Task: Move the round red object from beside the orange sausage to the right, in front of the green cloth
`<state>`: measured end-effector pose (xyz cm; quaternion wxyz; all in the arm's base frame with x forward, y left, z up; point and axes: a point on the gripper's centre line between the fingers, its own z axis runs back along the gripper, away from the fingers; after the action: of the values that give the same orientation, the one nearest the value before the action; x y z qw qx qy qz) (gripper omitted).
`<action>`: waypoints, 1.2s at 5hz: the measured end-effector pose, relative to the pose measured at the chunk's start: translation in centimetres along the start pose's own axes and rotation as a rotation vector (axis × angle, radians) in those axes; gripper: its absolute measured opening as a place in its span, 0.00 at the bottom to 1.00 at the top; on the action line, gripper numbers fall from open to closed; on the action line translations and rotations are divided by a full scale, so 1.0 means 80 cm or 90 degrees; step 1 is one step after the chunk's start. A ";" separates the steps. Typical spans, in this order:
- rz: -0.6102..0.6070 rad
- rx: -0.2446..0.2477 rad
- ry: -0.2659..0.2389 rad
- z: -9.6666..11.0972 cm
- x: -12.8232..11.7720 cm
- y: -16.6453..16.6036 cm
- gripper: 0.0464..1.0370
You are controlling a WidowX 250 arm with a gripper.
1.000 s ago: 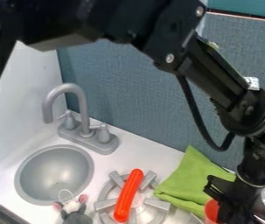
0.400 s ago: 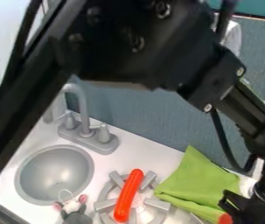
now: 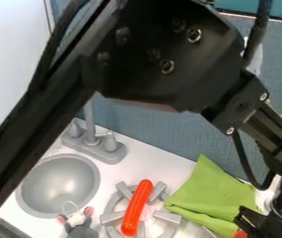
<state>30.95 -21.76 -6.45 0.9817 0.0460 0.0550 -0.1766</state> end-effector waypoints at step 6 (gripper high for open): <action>0.092 -0.039 -0.126 0.075 -0.061 0.058 0.97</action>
<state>28.60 -16.39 0.43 0.9934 0.0021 -0.0402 -0.1073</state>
